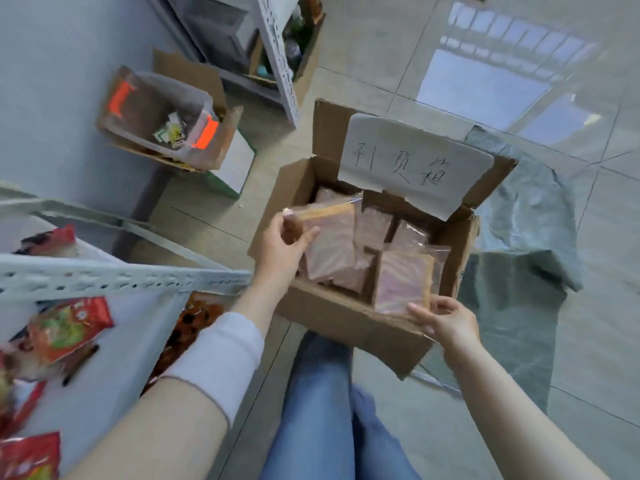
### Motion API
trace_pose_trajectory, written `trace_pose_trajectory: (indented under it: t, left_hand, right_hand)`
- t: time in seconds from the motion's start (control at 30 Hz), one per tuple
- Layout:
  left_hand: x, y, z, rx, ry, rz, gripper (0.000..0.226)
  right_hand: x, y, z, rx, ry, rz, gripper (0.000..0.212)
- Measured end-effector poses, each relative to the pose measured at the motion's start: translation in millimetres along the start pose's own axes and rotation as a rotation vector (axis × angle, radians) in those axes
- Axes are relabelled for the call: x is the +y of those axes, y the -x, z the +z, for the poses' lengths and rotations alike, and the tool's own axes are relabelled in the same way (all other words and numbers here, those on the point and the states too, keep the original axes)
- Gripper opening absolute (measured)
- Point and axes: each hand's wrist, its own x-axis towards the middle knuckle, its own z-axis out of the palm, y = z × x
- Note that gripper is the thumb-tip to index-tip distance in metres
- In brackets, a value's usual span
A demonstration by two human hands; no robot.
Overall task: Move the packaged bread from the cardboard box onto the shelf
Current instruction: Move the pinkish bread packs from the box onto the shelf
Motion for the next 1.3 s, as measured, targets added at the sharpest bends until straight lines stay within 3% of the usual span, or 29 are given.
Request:
trace_pose_trajectory:
  t: [0.27, 0.53, 0.7, 0.9, 1.07, 1.3]
  left_hand:
    - [61, 182, -190, 0.355, 0.128, 0.189, 0.020]
    - [69, 353, -380, 0.775, 0.152, 0.267, 0.020]
    - [32, 438, -497, 0.954, 0.191, 0.266, 0.016]
    - [-61, 508, -628, 1.096, 0.232, 0.166, 0.021]
    - [-128, 527, -717, 1.184, 0.351, 0.078, 0.042]
    - [-178, 508, -835, 1.377, 0.333, 0.018, 0.039]
  right_hand:
    - [-28, 193, 2, -0.336, 0.118, -0.412, 0.035]
    - [-52, 398, 84, -0.669, 0.154, -0.721, 0.029]
    - [-36, 510, 171, -0.847, 0.208, -0.859, 0.017]
    - [11, 619, 299, -0.942, 0.285, -0.851, 0.033]
    - [42, 687, 408, -0.994, 0.311, -0.883, 0.031]
    - [62, 773, 569, -0.954, 0.263, -0.997, 0.023]
